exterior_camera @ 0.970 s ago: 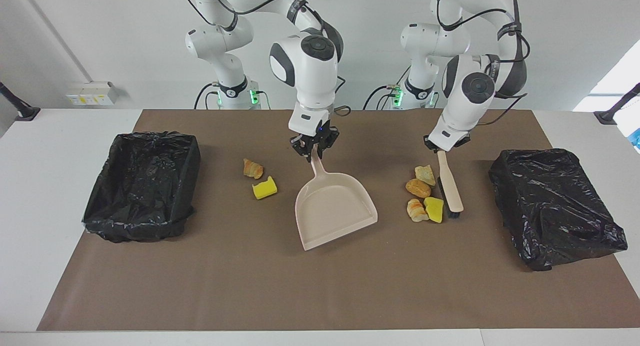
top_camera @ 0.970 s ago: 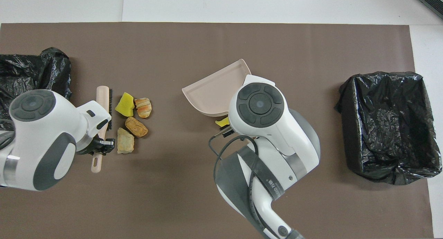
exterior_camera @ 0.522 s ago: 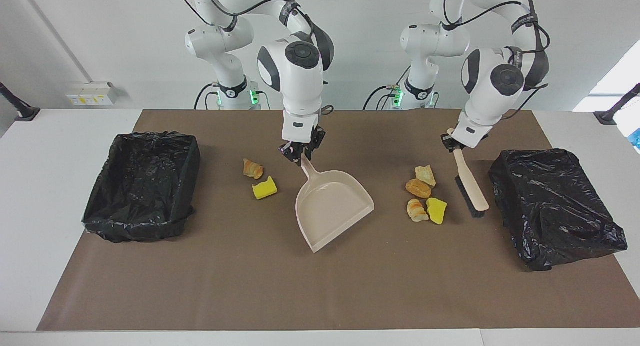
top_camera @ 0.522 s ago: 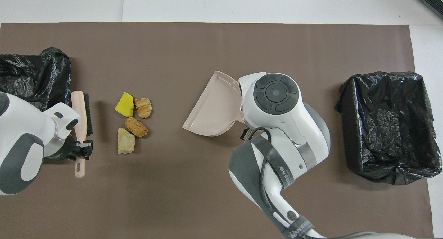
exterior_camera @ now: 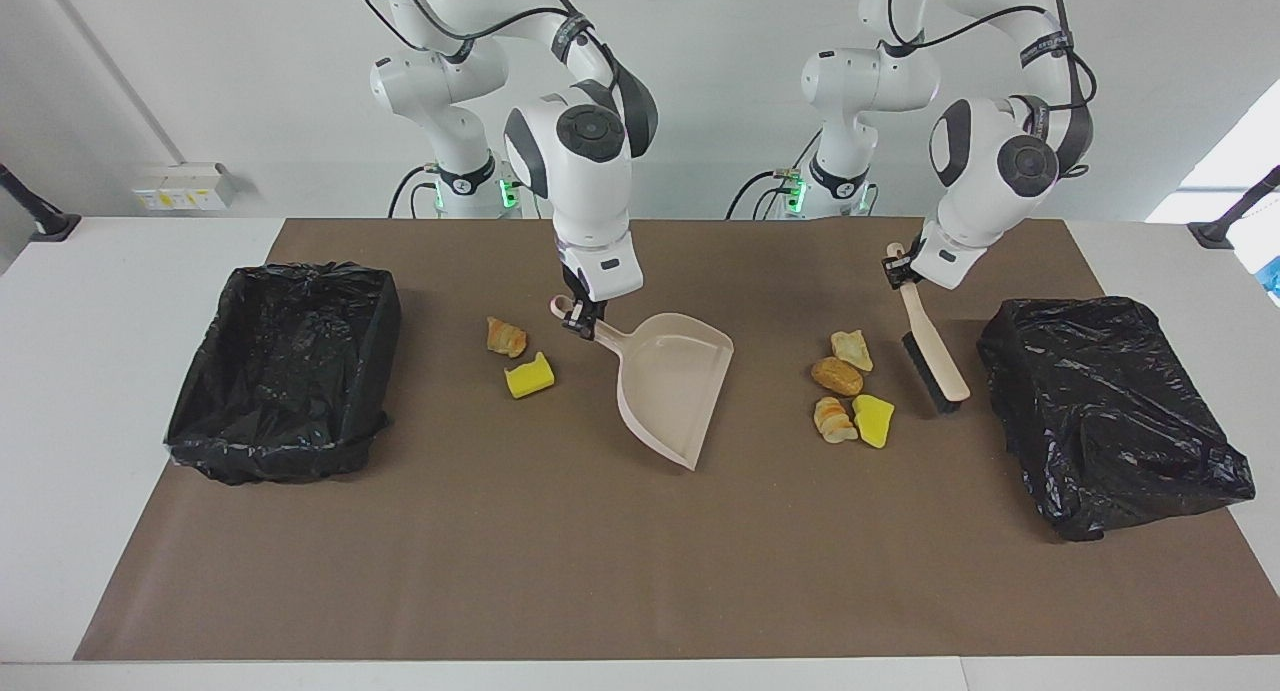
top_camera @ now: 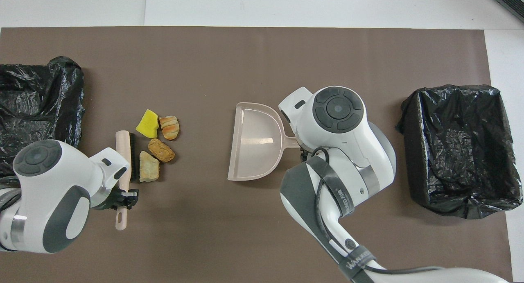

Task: Sweep and dump trash in bin
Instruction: 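Set the pink dustpan down beside the bread rolls with the right gripper, then sweep the rolls and sponges into the dustpan with the left gripper's brush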

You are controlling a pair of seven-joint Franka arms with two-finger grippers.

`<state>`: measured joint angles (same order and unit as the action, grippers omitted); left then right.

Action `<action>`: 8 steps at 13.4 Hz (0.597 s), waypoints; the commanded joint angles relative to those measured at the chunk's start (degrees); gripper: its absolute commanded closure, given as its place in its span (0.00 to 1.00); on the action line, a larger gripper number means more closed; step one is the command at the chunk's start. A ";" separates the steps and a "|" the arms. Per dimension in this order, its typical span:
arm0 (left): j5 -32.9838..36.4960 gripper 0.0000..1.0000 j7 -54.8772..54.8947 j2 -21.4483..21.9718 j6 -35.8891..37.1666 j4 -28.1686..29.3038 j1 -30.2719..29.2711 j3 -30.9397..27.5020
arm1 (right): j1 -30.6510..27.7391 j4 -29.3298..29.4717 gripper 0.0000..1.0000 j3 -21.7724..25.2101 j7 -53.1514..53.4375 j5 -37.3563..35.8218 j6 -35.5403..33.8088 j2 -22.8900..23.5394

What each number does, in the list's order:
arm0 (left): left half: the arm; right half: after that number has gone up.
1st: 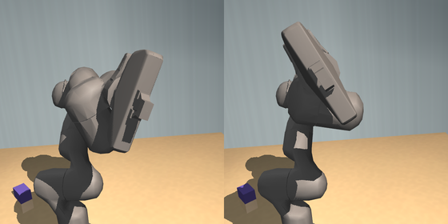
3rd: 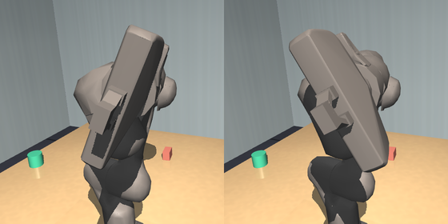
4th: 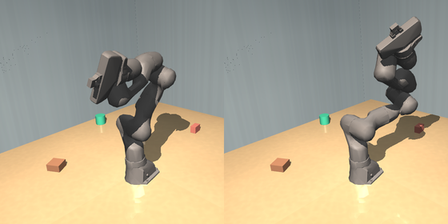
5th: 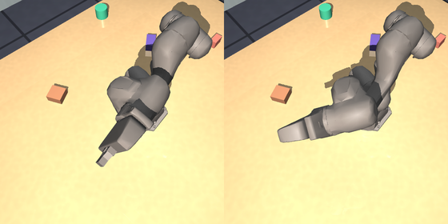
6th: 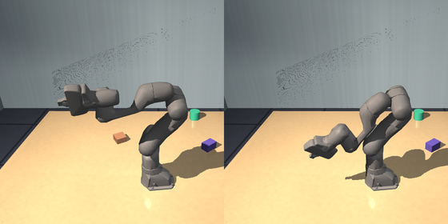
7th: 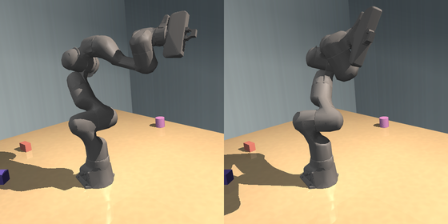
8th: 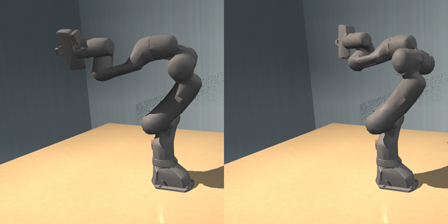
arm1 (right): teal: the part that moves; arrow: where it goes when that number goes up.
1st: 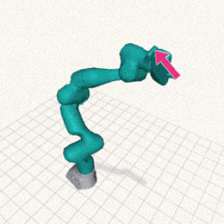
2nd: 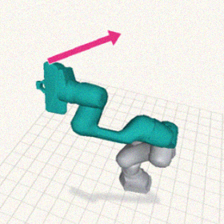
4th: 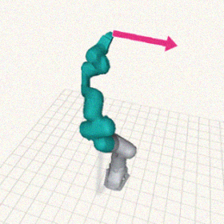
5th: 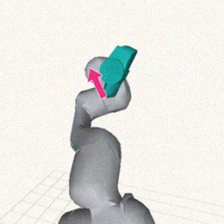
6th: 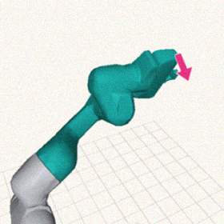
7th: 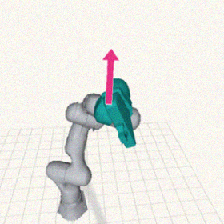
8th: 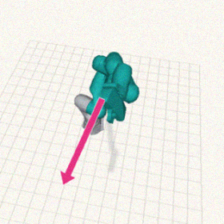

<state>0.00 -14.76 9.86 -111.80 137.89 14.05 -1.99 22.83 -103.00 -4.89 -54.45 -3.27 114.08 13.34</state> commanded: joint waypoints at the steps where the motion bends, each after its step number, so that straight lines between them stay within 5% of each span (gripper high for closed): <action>1: -0.70 1.00 -2.20 1.56 -2.63 2.03 4.83 -0.56 | -0.24 -2.47 1.00 -0.56 -3.47 2.21 2.20 -0.16; 8: -7.55 1.00 -3.00 1.48 -4.65 2.03 12.39 -0.47 | 1.16 -2.73 1.00 -0.74 -4.35 2.39 6.94 2.21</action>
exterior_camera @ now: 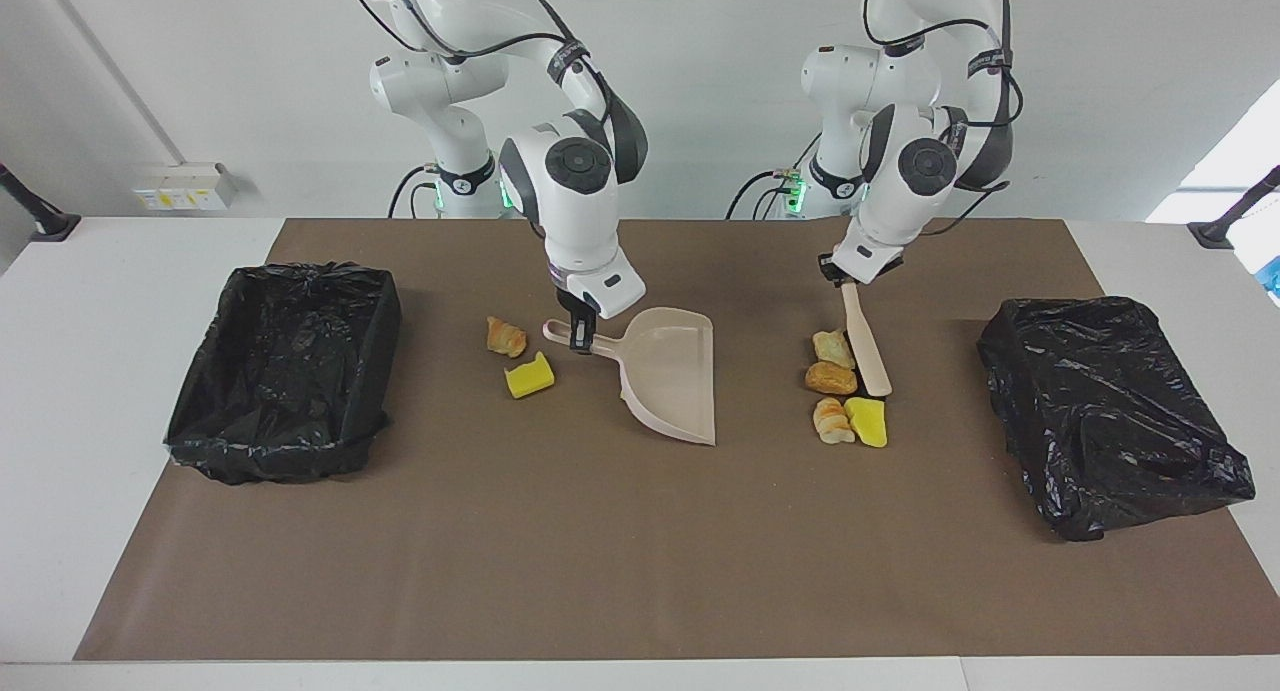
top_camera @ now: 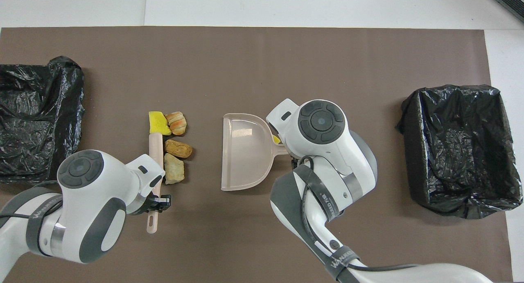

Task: Sweep and dump trash in bin
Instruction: 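Sweep the rolls and sponges into the dustpan with the left gripper's brush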

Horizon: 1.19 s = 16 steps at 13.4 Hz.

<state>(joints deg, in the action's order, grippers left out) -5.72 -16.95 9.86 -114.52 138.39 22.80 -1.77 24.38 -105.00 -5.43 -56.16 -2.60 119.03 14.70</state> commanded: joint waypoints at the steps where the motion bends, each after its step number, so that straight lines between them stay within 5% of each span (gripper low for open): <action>1: -3.14 1.00 -0.90 1.56 -1.94 1.44 4.79 -0.69 | -0.47 -0.91 1.00 -0.19 -4.20 1.81 2.09 0.95; 7: -9.04 1.00 -4.84 -0.02 -6.50 0.74 14.46 -0.61 | -2.23 -1.61 1.00 -0.19 -10.46 7.61 4.80 1.21; 16: -15.28 1.00 -10.39 -2.22 -6.60 -5.49 17.81 -0.16 | -2.85 -1.97 1.00 -0.19 -11.69 8.93 5.08 1.21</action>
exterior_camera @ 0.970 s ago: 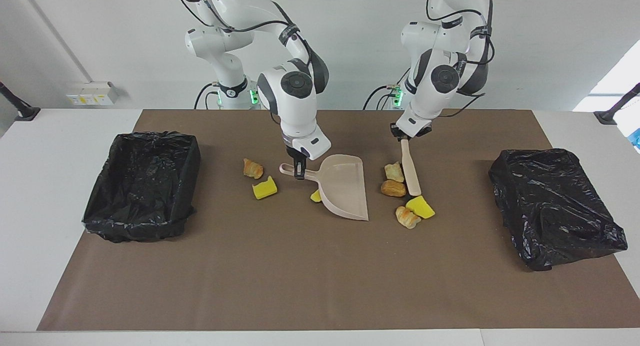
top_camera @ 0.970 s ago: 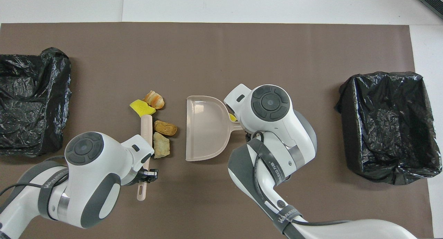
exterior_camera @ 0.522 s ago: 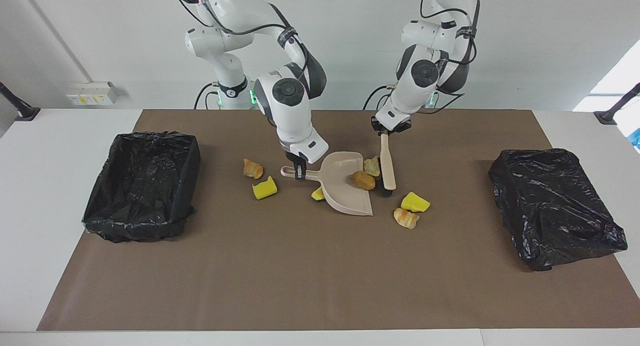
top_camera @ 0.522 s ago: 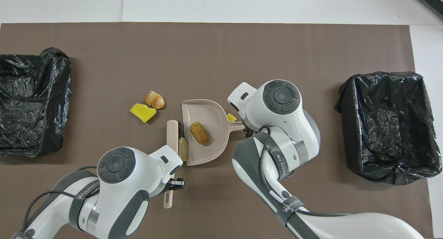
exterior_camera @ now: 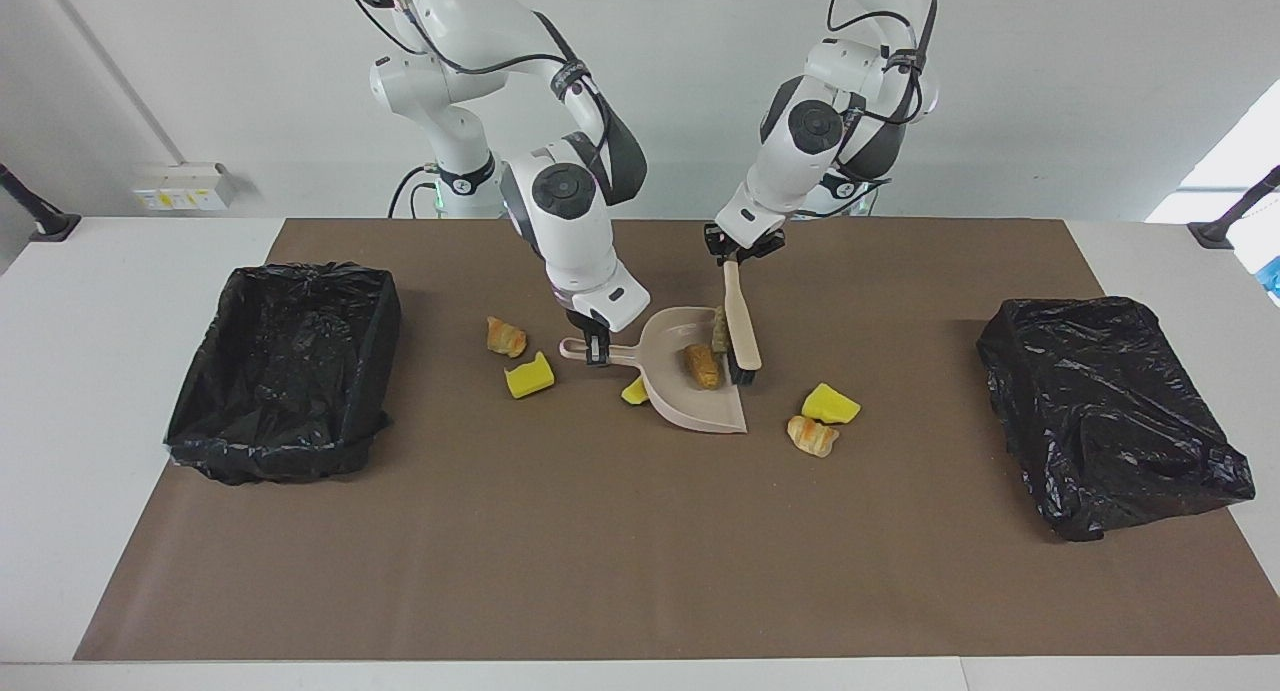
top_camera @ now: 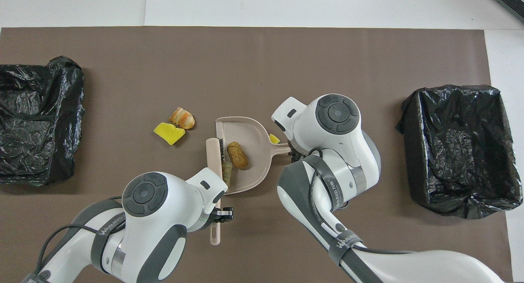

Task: Sweep and dump trash in bin
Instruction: 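Sweep the rolls and sponges into the dustpan with the left gripper's brush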

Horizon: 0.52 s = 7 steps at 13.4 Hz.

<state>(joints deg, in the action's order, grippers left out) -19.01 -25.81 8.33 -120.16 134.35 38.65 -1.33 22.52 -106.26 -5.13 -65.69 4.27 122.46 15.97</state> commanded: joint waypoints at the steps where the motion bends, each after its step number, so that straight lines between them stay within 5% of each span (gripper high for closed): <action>1: -2.60 1.00 -1.61 -0.33 -0.34 -3.11 1.34 -0.86 | -0.99 -0.70 1.00 -0.49 -2.16 2.06 1.55 -0.06; 7: -0.95 1.00 3.20 -0.24 9.59 -8.05 -8.21 -1.83 | -0.99 -0.70 1.00 -0.49 -2.16 2.06 1.46 -0.06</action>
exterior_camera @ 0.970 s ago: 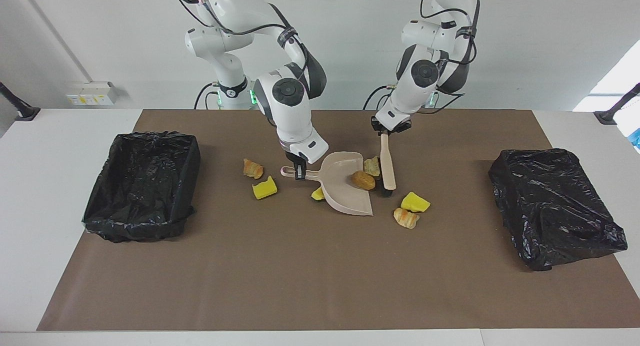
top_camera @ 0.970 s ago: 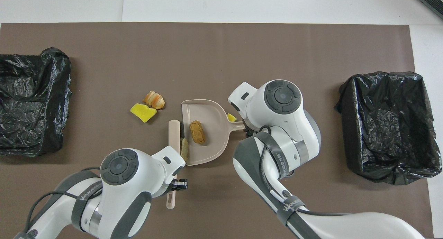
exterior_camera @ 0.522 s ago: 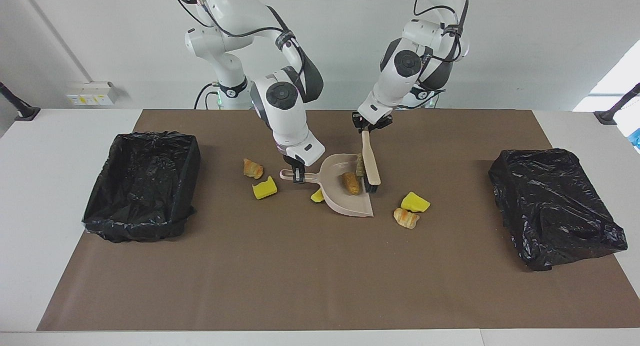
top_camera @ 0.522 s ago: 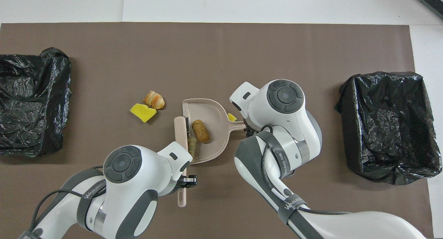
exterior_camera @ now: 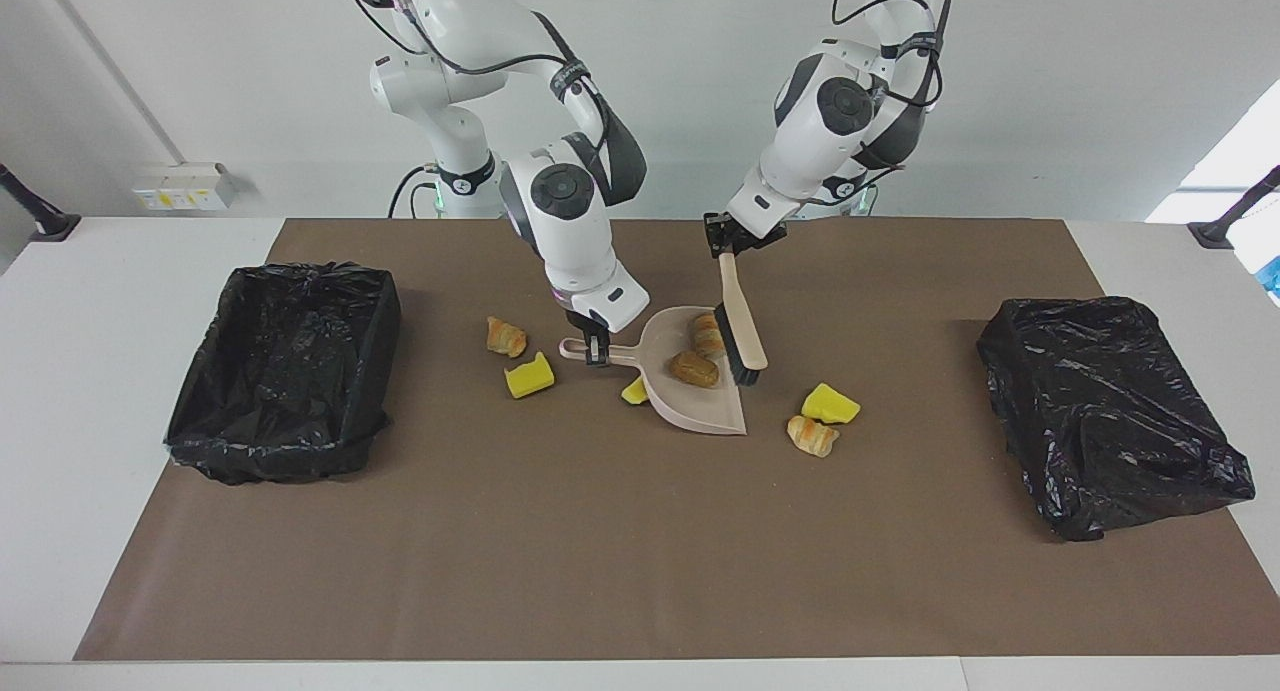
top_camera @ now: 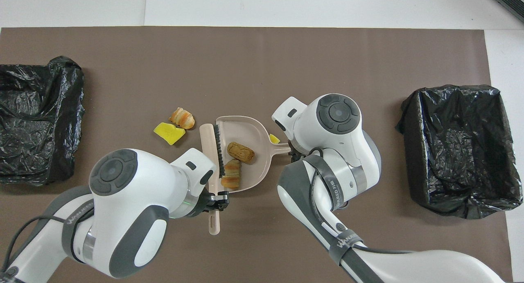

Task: Sweep and dump trash in bin
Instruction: 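Sweep the rolls and sponges into the dustpan with the left gripper's brush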

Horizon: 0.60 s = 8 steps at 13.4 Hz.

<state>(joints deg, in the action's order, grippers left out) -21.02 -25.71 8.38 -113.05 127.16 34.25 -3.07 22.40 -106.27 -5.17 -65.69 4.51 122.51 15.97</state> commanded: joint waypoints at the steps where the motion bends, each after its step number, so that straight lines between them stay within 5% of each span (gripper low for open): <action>1: 4.20 1.00 6.51 -0.55 2.91 -1.12 -6.45 -0.10 | -0.86 -0.69 1.00 -0.46 -2.08 1.81 1.41 -0.06; 5: 17.21 1.00 21.62 -6.86 9.40 -11.19 -16.74 -0.10 | -0.69 -0.69 1.00 -0.37 -1.28 1.81 0.98 -0.14; 8: 21.80 1.00 28.51 -14.51 8.90 -17.29 -19.22 -0.10 | 0.18 -0.78 1.00 -0.37 -0.67 1.64 -0.08 -0.58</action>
<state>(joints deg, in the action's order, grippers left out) -1.91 -0.12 0.60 -105.85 115.83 15.58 -3.90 22.41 -106.32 -5.23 -65.69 4.61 122.51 15.97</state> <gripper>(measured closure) 0.727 0.687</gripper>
